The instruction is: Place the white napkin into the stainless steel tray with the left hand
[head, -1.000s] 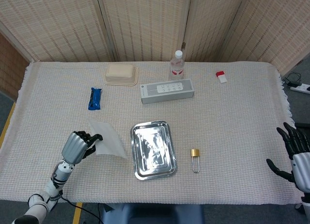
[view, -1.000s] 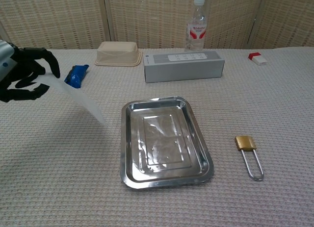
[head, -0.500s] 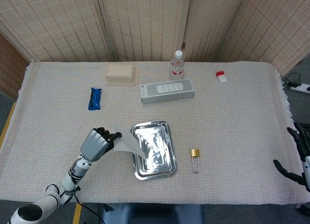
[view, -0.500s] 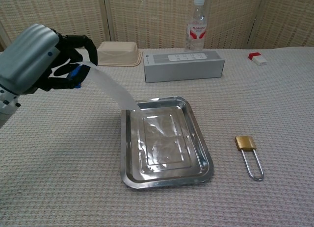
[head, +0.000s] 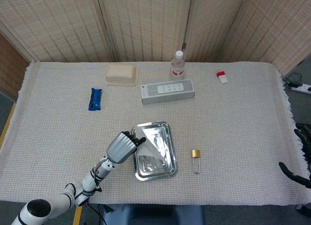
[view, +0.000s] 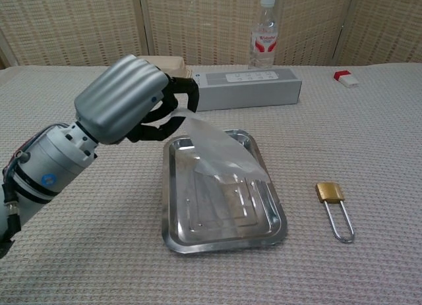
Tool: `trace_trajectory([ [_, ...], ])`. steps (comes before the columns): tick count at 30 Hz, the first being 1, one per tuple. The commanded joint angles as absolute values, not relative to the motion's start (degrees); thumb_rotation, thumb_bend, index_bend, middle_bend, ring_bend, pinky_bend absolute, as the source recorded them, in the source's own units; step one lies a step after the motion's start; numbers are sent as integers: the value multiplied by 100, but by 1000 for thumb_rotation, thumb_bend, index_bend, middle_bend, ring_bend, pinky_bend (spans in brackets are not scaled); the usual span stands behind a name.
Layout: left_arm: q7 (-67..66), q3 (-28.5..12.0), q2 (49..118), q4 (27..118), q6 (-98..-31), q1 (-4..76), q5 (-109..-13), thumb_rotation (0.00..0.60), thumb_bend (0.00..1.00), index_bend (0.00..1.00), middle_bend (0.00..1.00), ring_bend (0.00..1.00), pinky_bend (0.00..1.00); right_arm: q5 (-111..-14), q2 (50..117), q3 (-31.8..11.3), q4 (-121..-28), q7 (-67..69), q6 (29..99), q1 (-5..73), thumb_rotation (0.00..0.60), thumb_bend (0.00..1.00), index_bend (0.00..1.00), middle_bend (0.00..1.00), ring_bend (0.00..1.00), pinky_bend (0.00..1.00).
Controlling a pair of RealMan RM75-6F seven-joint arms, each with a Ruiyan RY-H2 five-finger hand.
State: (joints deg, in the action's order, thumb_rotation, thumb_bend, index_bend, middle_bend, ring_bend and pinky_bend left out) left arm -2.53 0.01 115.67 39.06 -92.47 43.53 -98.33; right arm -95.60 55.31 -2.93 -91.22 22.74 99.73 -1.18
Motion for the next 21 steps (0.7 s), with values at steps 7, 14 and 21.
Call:
trace_trajectory([
  [7,-560,90,11398,4085,-9471,4050,-9939,600,601,559,1000,1000,1000,-9598,5543,-280,-9136,2214,9966,-112,600,317,0,0,0,0],
  [14,-772,346,11371,4418,-9468,3750,-10098,600,601,564,1000,1000,1000,-9643,5573,-271,-9175,2135,10025,-137,600,317,0,0,0,0],
  [21,-830,305,11785,3976,-9182,3726,-10076,600,601,564,1000,1000,1000,-9682,5544,-258,-9150,2248,10120,-178,600,317,0,0,0,0],
])
